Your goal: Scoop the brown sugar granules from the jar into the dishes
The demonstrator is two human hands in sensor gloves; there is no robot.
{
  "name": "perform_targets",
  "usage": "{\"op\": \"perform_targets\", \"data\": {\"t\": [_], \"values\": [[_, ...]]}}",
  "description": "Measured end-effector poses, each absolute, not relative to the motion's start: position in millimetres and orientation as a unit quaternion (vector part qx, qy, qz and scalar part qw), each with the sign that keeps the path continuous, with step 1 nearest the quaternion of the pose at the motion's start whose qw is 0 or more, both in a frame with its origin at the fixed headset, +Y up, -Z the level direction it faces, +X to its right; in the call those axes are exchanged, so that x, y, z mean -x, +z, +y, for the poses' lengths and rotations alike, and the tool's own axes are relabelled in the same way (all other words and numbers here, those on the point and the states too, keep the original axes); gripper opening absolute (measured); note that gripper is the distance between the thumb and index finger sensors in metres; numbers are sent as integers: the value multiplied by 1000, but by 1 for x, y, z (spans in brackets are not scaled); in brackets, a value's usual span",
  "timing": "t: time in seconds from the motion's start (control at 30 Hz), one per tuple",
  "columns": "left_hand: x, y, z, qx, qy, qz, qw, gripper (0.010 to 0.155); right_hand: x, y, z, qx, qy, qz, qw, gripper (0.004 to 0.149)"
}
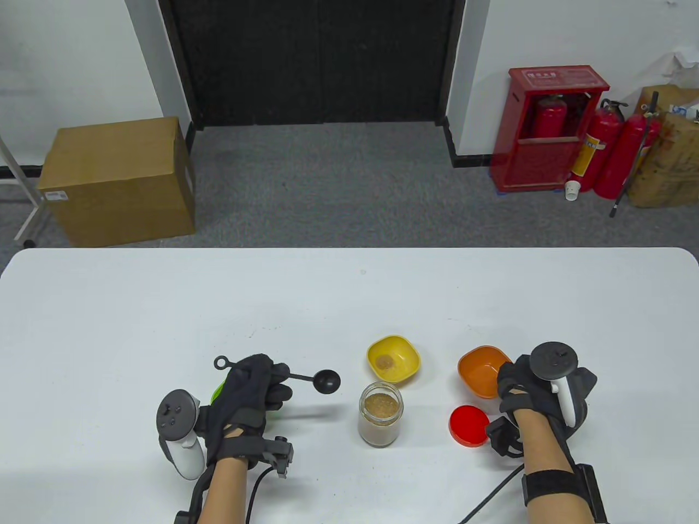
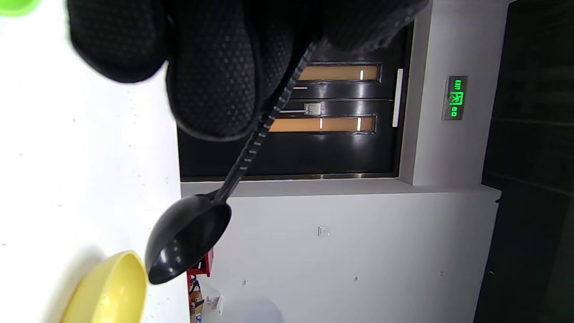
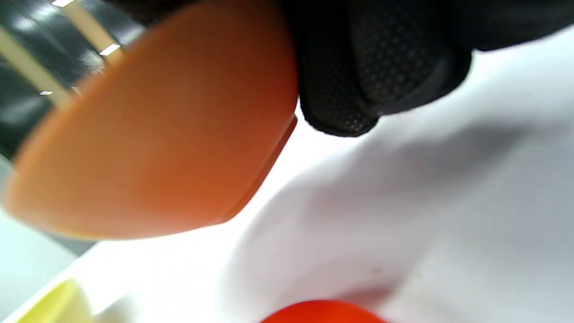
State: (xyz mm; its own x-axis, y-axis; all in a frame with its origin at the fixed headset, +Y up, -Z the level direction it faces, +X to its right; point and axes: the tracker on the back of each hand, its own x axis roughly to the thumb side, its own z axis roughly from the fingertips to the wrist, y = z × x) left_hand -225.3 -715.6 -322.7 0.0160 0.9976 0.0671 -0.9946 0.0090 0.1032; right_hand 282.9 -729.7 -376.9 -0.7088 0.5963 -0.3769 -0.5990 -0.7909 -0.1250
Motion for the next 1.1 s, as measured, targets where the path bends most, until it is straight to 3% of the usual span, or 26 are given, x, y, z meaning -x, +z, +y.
{"op": "perform_targets", "data": {"t": [0.2,0.5,0.87,1.1], "values": [[207,-324,-688,-74,677,-23,732,47,-247,-361,-705,108,933,-18,344,46],[166,-326,-664,-85,683,-53,724,46,-219,-338,-694,62,926,-35,371,45],[134,-324,-686,-69,651,-96,750,45,-222,-326,-712,56,934,-20,352,46],[130,-319,-694,-62,597,-112,792,46,-219,-321,-712,43,935,-17,350,46]]}}
